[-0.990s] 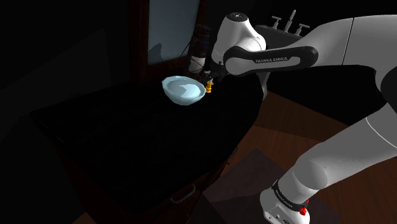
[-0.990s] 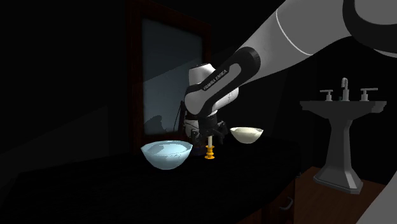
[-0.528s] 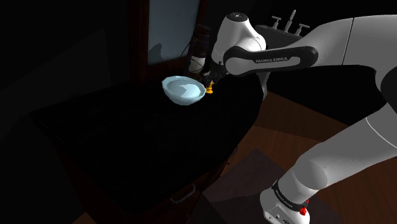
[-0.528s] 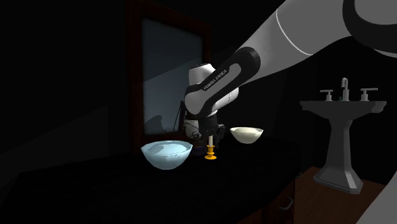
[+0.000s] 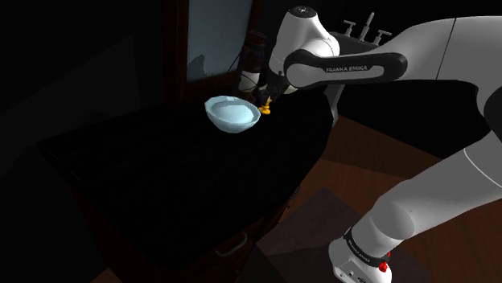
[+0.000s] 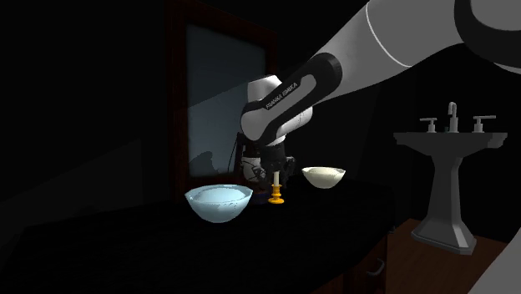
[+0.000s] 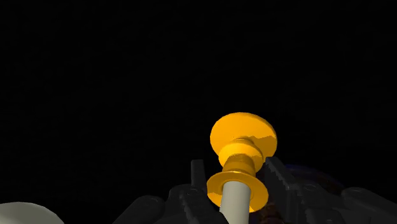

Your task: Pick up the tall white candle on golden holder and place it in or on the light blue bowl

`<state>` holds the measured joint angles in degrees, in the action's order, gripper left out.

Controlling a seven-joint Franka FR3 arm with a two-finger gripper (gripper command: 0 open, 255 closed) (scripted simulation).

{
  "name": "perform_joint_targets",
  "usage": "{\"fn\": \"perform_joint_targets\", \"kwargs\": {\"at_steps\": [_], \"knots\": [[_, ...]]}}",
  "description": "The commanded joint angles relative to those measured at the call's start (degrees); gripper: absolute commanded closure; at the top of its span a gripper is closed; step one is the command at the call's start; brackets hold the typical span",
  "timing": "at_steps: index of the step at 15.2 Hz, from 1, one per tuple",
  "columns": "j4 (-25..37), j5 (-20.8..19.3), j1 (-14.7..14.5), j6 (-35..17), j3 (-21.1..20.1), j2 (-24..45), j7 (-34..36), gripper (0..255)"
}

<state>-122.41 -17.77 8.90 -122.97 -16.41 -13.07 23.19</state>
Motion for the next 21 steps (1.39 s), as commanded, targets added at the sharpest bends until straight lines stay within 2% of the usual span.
{"fn": "perform_joint_targets", "kwargs": {"at_steps": [1, 21], "knots": [[1.2, 0.4, 0.0, 1.4, 0.1, -0.3, -0.7, 255], [16.7, 2.2, -0.2, 16.0, 0.2, 0.1, -5.2, 255]]}}
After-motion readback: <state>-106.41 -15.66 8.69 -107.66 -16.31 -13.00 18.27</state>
